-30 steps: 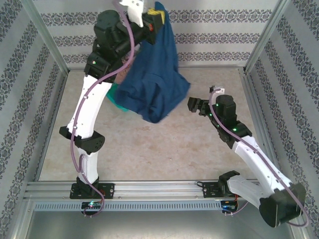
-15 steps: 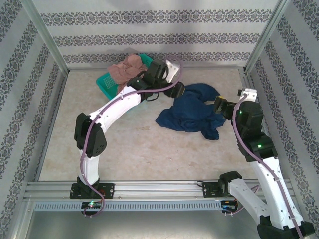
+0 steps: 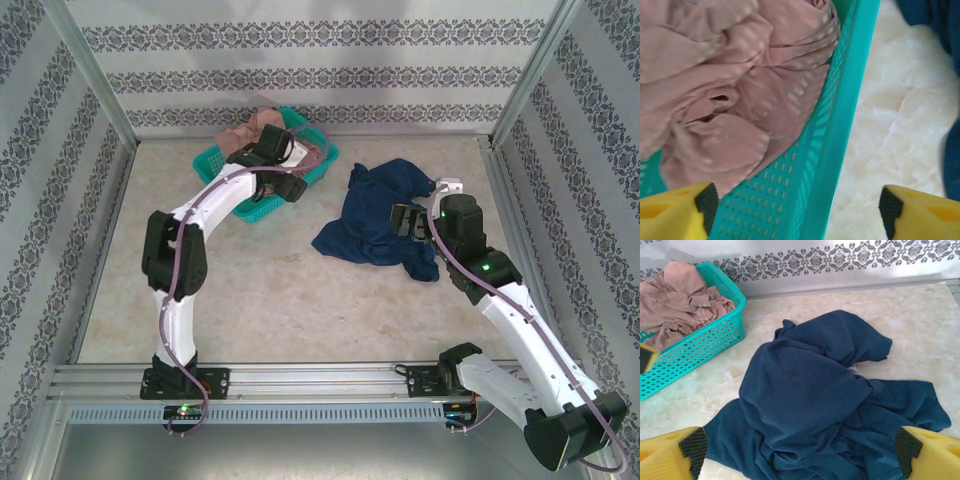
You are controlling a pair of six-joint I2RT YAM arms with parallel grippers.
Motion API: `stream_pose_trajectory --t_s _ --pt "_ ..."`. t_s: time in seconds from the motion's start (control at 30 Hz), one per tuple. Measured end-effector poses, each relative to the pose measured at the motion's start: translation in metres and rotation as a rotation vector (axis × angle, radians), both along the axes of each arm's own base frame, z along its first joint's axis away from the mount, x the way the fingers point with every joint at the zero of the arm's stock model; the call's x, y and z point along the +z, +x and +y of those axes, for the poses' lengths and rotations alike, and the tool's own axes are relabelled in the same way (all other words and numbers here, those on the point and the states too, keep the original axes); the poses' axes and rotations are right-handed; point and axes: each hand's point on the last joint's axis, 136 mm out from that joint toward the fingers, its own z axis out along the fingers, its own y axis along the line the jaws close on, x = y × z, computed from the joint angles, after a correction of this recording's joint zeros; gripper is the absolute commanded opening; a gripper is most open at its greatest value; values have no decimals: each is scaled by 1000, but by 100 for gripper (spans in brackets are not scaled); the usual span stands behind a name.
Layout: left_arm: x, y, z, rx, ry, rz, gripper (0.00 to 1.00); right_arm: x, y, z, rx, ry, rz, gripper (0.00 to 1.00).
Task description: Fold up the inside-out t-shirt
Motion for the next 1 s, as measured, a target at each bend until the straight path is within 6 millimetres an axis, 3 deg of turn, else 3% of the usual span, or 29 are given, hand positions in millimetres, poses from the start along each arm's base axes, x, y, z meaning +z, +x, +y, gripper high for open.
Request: stream_pose_trajectory --t_s 0.2,0.4,0.5,0.6,0.67,0.8,1.0 --pt "-46 -7 -4 -32 42 132 64 -1 4 3 8 10 2 97" --pt "-45 -7 0 -9 51 141 35 -5 9 10 24 25 10 97" --pt "-46 -7 6 20 60 147 25 -5 10 12 27 36 11 98" --pt "-46 -10 16 41 76 147 21 -4 10 14 28 41 8 98" --pt "-46 -19 29 70 94 153 19 -4 10 14 29 43 8 98" --pt "-44 -35 78 187 130 173 15 -5 12 16 36 50 10 98" --pt "-40 -22 162 380 158 165 13 -15 18 22 50 54 36 98"
